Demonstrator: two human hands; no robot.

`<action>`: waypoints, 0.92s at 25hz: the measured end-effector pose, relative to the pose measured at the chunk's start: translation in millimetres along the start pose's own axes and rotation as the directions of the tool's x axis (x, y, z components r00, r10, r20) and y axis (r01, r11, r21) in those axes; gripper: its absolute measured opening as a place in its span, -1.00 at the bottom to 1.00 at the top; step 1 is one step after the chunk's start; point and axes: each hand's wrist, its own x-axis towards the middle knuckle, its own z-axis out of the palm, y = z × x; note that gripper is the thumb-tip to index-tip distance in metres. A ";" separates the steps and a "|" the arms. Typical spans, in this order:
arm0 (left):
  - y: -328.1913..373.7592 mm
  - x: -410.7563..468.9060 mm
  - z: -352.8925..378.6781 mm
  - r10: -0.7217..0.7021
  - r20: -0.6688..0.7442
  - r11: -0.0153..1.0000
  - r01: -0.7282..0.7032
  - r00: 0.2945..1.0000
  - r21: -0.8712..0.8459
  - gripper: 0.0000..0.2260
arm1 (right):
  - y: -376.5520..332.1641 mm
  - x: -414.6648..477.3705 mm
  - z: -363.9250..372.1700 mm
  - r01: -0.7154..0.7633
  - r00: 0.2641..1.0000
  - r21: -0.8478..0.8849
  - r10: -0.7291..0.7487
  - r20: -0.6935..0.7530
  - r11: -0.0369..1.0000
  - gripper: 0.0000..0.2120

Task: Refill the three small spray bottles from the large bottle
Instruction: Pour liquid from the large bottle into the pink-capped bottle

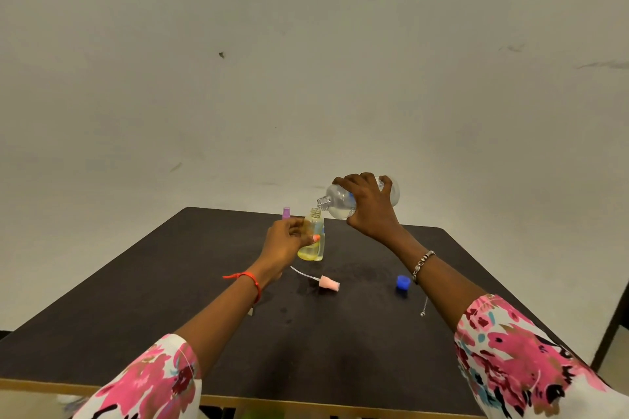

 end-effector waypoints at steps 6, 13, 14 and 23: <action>-2.0 0.6 -0.4 0.006 0.000 1.000 -0.006 1.000 0.008 -0.59 | -0.5 -1.1 -1.1 -0.004 1.000 0.013 0.004 0.014 1.000 -0.43; -4.7 2.0 -0.1 0.004 0.001 1.000 -0.004 1.000 0.018 -0.61 | -0.2 -1.3 -0.8 0.000 1.000 0.006 0.000 0.019 1.000 -0.41; -5.1 2.2 -0.1 0.004 0.003 1.000 -0.004 1.000 0.016 -0.61 | 0.1 -1.5 -0.4 0.002 1.000 0.004 -0.002 0.016 1.000 -0.41; -3.3 1.9 1.0 -0.004 -0.008 1.000 0.004 1.000 0.013 -0.60 | 0.5 -0.7 -0.6 0.007 1.000 -0.006 -0.007 0.014 1.000 -0.42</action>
